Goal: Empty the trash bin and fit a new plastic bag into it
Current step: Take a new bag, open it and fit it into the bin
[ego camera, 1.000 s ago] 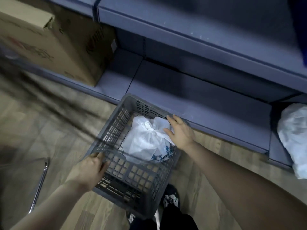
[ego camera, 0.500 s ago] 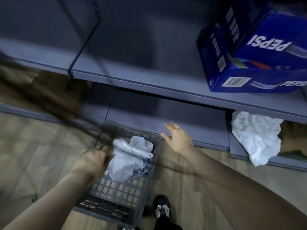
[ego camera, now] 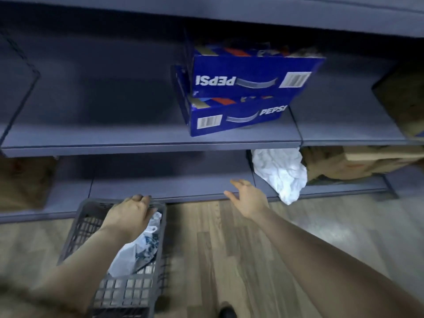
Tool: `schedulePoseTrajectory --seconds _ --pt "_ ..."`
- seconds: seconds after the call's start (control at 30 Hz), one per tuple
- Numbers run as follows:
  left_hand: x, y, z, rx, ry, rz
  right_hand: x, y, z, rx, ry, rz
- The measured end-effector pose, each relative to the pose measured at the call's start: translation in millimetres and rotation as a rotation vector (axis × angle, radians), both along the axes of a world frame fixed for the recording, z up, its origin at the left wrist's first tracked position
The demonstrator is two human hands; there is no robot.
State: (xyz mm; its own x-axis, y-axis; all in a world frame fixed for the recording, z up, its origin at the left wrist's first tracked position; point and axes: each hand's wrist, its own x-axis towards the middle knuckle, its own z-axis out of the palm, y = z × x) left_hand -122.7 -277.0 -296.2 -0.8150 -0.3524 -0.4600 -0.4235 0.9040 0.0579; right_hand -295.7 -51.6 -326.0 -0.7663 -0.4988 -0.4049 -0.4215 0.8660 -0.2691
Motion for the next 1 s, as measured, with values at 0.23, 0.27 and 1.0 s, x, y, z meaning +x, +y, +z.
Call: schedulePoseTrajectory --seconds 0.23,0.27,1.0 --pt "-81 97 21 -0.104 -0.044 -0.253 -45 127 25 -0.086 0.012 -0.167" --pt "-94 111 23 -0.112 -0.057 -0.288 -50 145 27 -0.094 0.02 -0.193" --pt "-304 287 -22 0.007 -0.16 -0.658 -103 359 -14 -0.028 -0.055 -0.804"
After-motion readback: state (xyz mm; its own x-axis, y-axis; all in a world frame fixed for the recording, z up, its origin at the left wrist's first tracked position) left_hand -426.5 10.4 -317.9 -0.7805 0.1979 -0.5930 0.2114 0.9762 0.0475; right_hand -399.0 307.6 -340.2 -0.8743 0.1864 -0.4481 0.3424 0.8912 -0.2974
